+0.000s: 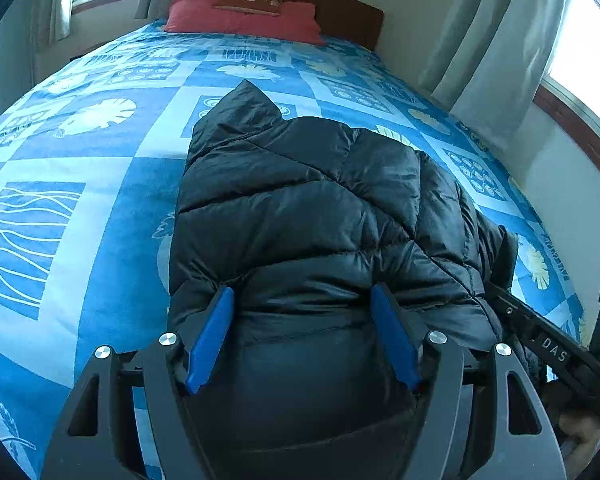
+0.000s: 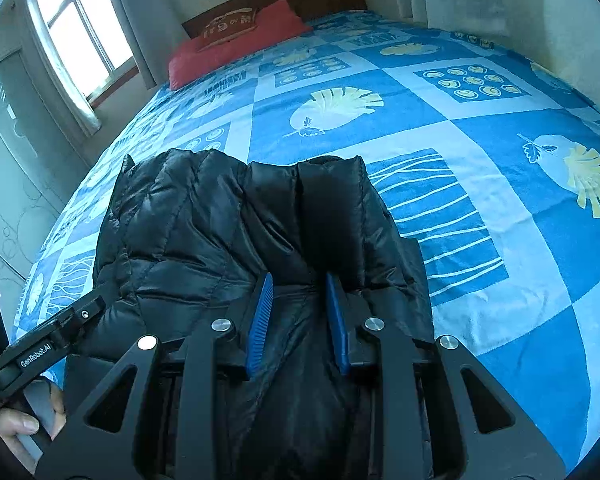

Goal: Fold large clothes

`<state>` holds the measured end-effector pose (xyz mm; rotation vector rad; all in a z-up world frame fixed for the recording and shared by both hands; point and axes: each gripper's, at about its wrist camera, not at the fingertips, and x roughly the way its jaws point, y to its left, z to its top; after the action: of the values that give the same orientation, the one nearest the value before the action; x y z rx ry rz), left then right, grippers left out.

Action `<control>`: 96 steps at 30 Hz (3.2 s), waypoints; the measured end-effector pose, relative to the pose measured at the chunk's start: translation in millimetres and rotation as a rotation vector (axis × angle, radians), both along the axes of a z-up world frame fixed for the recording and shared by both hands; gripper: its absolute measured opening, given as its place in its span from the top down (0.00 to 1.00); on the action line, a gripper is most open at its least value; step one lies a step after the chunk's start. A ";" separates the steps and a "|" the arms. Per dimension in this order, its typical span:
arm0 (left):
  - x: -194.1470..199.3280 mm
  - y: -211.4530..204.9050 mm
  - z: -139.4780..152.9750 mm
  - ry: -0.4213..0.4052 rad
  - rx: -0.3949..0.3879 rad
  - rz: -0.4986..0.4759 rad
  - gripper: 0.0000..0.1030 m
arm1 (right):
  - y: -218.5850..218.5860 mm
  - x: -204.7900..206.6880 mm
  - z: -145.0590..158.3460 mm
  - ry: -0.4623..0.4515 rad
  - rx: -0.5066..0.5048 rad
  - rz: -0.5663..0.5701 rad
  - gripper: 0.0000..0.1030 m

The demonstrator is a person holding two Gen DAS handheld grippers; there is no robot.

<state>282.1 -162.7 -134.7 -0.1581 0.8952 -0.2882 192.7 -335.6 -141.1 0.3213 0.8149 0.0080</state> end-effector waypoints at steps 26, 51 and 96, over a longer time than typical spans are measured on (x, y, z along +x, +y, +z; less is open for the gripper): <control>-37.4 89.0 -6.7 0.173 -0.460 0.124 0.24 | -58.4 -46.8 0.4 0.051 0.333 -0.071 0.28; -38.1 98.9 -47.2 0.291 -0.733 0.007 0.31 | -44.9 -44.3 -41.6 0.019 0.603 0.076 0.60; 2.8 240.2 -17.8 0.147 -0.437 0.150 0.38 | 76.7 64.6 -37.3 0.130 0.562 0.167 0.60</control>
<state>284.9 77.5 -152.5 -0.6552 0.9503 -0.3319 257.3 -258.9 -178.4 0.7879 0.9588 0.3814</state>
